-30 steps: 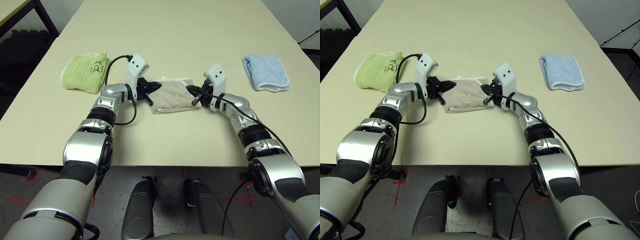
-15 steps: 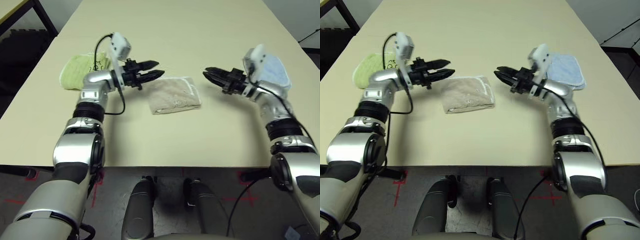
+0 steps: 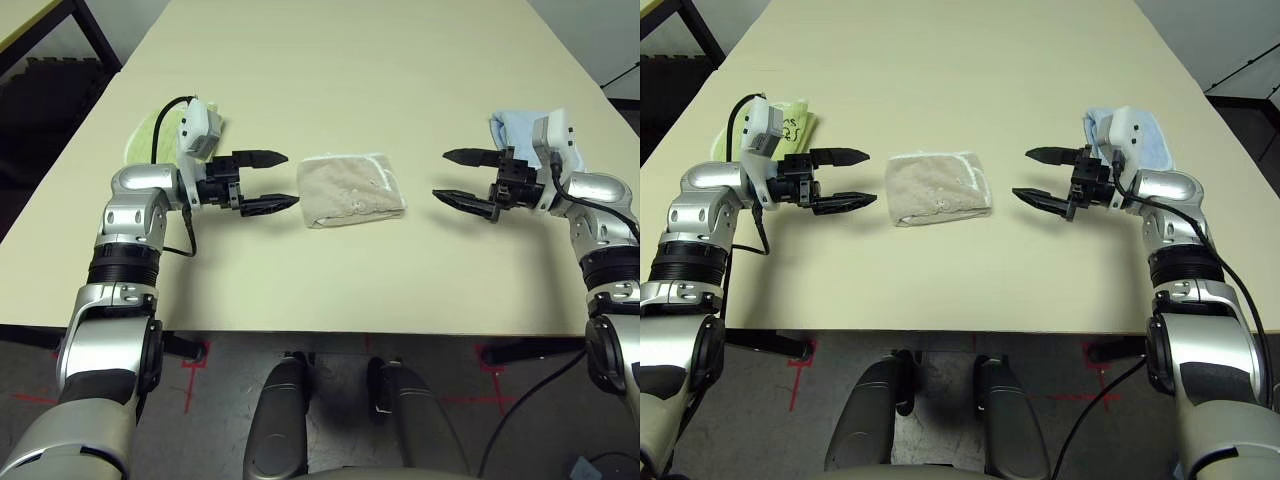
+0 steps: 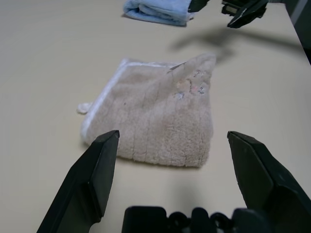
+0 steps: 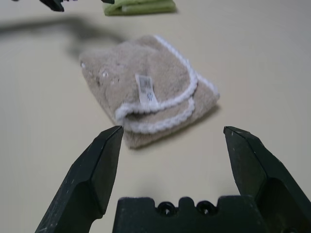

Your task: Fold the towel and set it aside.

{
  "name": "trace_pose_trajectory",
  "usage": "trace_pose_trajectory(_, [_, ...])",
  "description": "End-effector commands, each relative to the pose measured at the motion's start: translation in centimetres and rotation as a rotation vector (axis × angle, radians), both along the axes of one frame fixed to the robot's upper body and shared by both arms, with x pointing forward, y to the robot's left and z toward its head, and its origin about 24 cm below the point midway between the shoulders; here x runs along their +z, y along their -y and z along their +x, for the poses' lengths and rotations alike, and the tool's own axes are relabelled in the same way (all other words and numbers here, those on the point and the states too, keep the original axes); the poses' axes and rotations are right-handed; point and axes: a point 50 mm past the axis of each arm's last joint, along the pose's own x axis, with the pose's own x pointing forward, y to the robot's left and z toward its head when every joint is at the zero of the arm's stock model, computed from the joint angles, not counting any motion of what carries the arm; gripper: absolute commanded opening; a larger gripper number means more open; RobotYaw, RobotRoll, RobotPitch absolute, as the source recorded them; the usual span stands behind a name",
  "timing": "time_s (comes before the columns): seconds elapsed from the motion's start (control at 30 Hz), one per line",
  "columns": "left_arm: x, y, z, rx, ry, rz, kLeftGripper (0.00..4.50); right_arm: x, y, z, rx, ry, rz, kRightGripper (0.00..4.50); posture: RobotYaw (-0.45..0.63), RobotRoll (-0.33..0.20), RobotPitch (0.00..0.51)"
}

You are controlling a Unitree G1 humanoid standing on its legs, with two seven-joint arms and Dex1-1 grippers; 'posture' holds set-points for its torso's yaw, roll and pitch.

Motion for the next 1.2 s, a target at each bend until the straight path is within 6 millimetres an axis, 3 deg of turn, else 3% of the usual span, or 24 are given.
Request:
trace_pose_trajectory(0.03, [-0.8,-1.1,0.6,0.151,-0.195,-0.013,4.50,0.3,0.8,-0.6,-0.004,-0.006,-0.017,4.47,0.09,0.000,0.164])
trace_pose_trajectory(0.17, [-1.5,-1.3,0.8,0.369,-0.662,-0.132,4.50,0.6,0.8,-0.9,-0.005,0.001,-0.015,4.47,0.08,0.000,0.167])
trace_pose_trajectory(0.37, [-1.2,-0.2,0.7,0.435,-0.936,-0.270,4.50,0.9,0.5,-1.1,0.000,0.009,-0.009,4.47,0.08,0.000,0.174])
trace_pose_trajectory(0.57, [-1.5,1.2,1.0,0.408,-1.015,-0.290,4.50,1.1,0.7,-1.4,-0.011,0.010,-0.014,4.47,0.06,0.000,0.179])
trace_pose_trajectory(1.0, [-3.6,8.2,3.2,0.403,-0.969,-0.185,4.50,1.0,0.7,-1.7,-0.033,0.014,-0.009,4.47,0.05,0.000,0.190])
trace_pose_trajectory(1.1, [-3.9,8.9,3.3,0.417,-0.953,-0.146,4.50,1.1,0.7,-1.8,-0.037,0.018,-0.005,4.47,0.04,0.000,0.190])
trace_pose_trajectory(1.2, [-4.0,9.0,3.4,0.425,-0.951,-0.136,3.94,1.1,0.8,-1.9,-0.043,0.020,-0.004,4.50,0.04,0.000,0.190])
